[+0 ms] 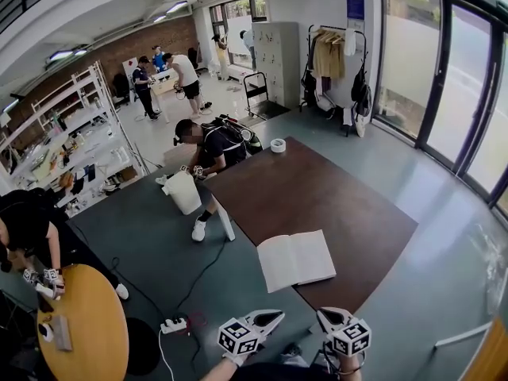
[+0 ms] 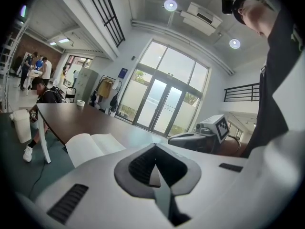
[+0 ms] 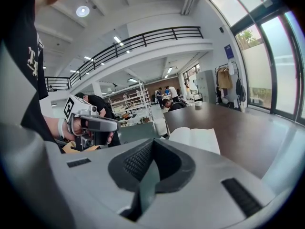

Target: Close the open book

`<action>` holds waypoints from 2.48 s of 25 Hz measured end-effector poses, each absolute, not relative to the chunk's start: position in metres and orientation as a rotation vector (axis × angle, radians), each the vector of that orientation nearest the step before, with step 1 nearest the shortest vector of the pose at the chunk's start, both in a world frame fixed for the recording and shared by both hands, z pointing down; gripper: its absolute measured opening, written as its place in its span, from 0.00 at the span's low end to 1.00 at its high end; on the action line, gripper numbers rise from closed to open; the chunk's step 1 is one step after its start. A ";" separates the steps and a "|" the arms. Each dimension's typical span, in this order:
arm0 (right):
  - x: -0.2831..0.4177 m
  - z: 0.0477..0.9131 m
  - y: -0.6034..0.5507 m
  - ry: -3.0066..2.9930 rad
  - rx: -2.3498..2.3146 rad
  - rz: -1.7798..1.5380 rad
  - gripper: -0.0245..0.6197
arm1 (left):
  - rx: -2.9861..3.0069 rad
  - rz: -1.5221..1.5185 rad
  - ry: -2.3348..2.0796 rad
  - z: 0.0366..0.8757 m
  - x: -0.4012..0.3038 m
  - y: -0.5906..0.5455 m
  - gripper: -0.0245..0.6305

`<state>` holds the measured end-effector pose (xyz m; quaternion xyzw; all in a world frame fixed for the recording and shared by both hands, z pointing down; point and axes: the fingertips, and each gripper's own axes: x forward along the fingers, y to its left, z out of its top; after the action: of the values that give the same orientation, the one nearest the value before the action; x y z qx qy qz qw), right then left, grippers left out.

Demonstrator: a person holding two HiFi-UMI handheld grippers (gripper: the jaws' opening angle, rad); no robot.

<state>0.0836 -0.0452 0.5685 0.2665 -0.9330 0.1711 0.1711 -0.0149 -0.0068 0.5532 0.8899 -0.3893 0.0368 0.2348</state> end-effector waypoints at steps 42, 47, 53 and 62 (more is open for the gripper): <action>0.128 0.582 -0.076 -2.681 0.705 0.532 0.02 | 2.402 0.105 -1.152 0.563 0.031 -0.024 0.04; 0.147 0.584 -0.073 -2.657 0.773 0.530 0.02 | 2.457 0.091 -1.093 0.561 0.050 -0.028 0.04; 0.167 0.581 -0.076 -2.642 0.867 0.538 0.02 | 2.481 0.094 -1.028 0.564 0.064 -0.036 0.04; 0.175 0.583 -0.068 -2.614 0.903 0.555 0.02 | 2.508 0.089 -0.903 0.568 0.085 -0.031 0.04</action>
<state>0.1752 -0.0683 0.5831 0.3159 -0.9149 0.1943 0.1595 0.0855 -0.0309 0.5679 0.9141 -0.3290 0.0325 0.2349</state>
